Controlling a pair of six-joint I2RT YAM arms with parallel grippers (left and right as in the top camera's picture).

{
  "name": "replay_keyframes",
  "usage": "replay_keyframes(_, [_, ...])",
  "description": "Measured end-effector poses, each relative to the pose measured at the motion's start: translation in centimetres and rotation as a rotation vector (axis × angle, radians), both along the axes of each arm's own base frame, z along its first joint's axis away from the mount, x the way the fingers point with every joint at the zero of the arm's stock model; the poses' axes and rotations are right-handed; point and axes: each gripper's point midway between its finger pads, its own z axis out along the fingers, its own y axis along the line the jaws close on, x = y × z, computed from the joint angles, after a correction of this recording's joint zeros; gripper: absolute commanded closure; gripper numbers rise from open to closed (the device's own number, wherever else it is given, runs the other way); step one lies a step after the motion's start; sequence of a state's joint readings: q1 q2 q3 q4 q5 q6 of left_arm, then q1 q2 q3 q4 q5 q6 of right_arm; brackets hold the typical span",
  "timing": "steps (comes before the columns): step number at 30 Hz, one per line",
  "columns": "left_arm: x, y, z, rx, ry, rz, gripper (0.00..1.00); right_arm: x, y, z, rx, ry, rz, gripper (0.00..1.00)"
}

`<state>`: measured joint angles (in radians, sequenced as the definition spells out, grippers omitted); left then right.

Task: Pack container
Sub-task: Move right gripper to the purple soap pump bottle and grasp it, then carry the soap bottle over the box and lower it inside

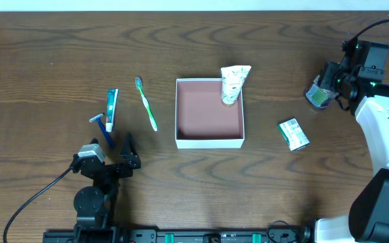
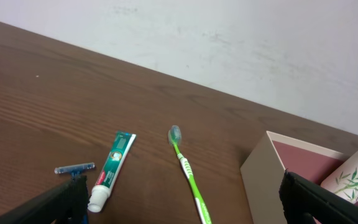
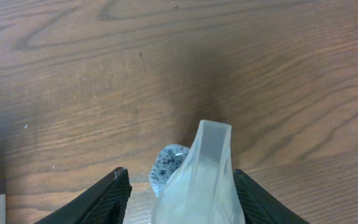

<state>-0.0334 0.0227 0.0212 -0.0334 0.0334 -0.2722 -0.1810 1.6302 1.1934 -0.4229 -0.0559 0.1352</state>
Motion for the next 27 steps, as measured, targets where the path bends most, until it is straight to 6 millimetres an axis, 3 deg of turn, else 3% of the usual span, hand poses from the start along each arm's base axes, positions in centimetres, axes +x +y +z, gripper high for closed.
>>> replay_keyframes(4, [0.0, 0.0, 0.0, 0.0, 0.0, 0.0, 0.02, 0.5, -0.1, -0.9, -0.006, 0.007, 0.009, 0.48])
replay_keyframes(9, [0.0, 0.0, 0.0, 0.0, 0.0, 0.0, 0.02, 1.1, -0.2, -3.2, -0.007, 0.043, 0.017, 0.68])
replay_keyframes(17, [0.0, 0.0, 0.0, 0.0, 0.0, 0.0, 0.02, 2.0, 0.1, -2.2, -0.008, -0.005, 0.053, 0.84])
replay_keyframes(27, [0.0, 0.0, 0.0, 0.0, 0.0, 0.0, 0.02, 0.7, 2.1, -1.0, 0.069, -0.006, 0.123, 0.86])
